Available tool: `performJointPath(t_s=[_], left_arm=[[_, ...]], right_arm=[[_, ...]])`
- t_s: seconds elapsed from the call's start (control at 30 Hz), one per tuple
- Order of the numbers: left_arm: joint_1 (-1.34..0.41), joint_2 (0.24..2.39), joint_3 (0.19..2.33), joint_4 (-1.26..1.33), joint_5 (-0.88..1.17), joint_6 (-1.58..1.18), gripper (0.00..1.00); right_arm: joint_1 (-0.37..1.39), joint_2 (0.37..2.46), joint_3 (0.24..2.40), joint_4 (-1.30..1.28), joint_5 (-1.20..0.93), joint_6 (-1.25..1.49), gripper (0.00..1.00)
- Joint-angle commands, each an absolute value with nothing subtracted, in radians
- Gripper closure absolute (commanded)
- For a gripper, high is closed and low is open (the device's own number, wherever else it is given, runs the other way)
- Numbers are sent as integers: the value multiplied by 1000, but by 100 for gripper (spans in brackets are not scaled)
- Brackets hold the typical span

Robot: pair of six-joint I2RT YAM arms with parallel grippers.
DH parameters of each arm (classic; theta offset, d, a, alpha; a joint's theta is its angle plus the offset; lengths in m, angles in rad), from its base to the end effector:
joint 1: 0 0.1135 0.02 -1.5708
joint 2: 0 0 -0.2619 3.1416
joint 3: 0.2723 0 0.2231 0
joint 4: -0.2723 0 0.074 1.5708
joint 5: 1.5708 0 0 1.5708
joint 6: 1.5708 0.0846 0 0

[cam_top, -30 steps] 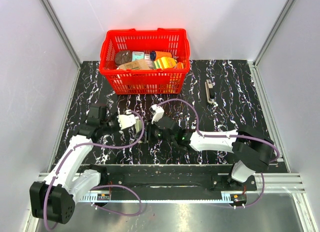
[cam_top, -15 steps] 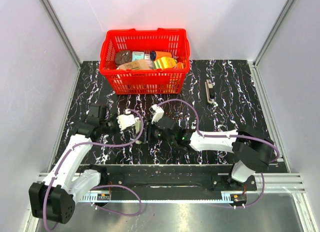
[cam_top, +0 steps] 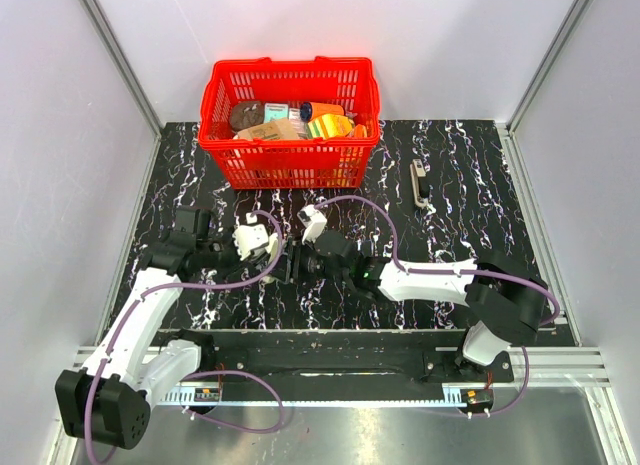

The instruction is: Unload the staples from the stapler

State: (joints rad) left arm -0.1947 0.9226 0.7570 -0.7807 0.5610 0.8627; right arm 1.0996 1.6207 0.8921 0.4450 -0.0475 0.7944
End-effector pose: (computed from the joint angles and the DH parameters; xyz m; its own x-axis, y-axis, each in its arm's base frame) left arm 0.1570 -0.0768 0.2279 -0.1614 0.6874 -0.7081 0.9096 0.3819 0.1634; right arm 0.1714 0.3453 0.2324 -0.7387 0.1198 -0.6632 -0.5475 0.4672 0.6943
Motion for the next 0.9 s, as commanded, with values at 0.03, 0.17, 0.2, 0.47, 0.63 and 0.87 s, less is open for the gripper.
performJointPath(t_s=[0.03,0.17,0.2,0.47,0.63,0.87], left_arm=[[-198,890,822,-796,724,813,100],[-198,893,810,-773,692,812,100],[-198,893,802,-758,672,813,100],[-198,861,677,-513,402,827,100],[-198,861,666,-423,310,802,100],[-198,825,625,-351,240,888,100]], right_arm=[[1085,1635,928,492,-72,810,100],[1077,1637,930,497,-77,811,100],[1074,1638,930,497,-80,811,100],[1055,1603,890,479,-109,807,100],[1055,1597,845,482,-144,816,100],[1055,1591,801,443,-176,802,100]])
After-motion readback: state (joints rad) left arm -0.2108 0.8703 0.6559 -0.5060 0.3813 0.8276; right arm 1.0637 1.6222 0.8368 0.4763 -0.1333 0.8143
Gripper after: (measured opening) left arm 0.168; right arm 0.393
